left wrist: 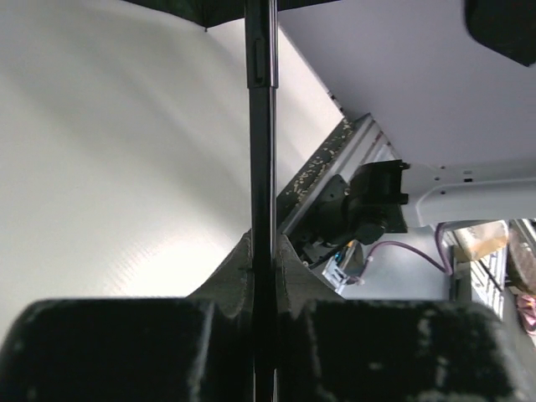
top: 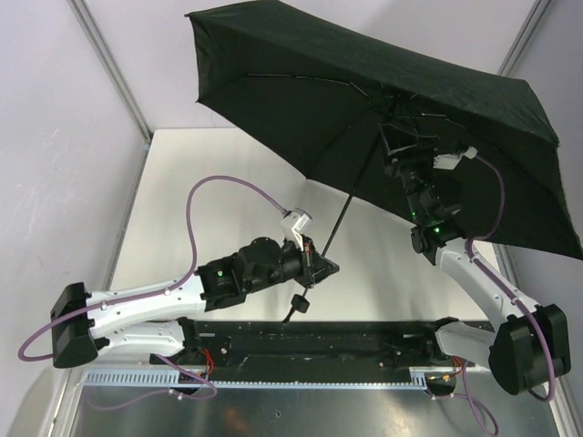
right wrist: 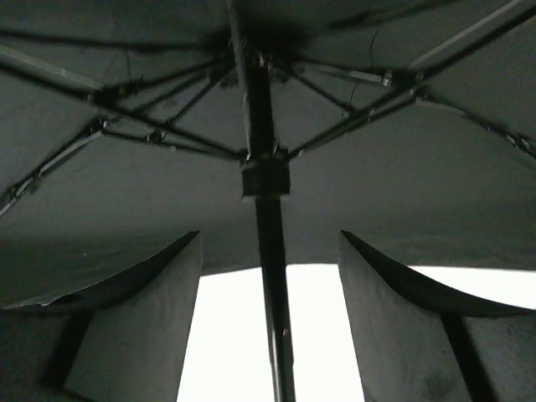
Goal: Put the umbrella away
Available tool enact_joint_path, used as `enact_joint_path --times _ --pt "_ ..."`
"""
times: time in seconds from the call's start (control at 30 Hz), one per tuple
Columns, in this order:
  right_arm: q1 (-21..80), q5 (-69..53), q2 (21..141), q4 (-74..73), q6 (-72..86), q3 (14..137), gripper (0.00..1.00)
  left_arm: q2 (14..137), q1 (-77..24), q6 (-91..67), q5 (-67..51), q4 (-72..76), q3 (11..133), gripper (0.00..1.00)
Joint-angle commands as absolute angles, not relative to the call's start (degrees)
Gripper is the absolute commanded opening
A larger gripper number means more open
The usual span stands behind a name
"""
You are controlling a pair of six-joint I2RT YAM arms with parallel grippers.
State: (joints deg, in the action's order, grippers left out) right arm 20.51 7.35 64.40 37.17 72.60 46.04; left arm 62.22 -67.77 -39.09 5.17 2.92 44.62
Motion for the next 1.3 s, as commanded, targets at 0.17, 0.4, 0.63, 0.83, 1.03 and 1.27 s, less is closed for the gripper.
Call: enact_joint_path --times 0.17,0.4,0.63,0.83,1.03,1.27 --pt "17.28 9.79 71.17 54.71 82.17 48.76 0.66 60.90 -67.95 -44.19 -2.02 16.66 42.90 0.00" --pt "16.63 10.37 74.70 61.47 84.24 49.71 0.43 60.65 -67.95 -45.57 -2.30 17.31 41.65 0.00" --pt "16.48 12.71 73.27 59.71 82.30 49.72 0.57 58.81 -67.94 -46.58 -0.38 17.39 40.07 0.00" --pt "15.57 13.12 71.30 55.66 82.08 49.58 0.52 57.59 -67.98 -47.07 -0.26 17.37 39.06 0.00" --pt "11.85 4.04 72.39 61.68 79.51 49.57 0.03 56.84 -67.90 -47.55 1.04 17.36 38.43 0.00" --pt "12.16 -12.92 73.42 67.18 78.07 48.63 0.00 58.38 -65.32 -48.21 -3.77 17.39 41.00 0.00"
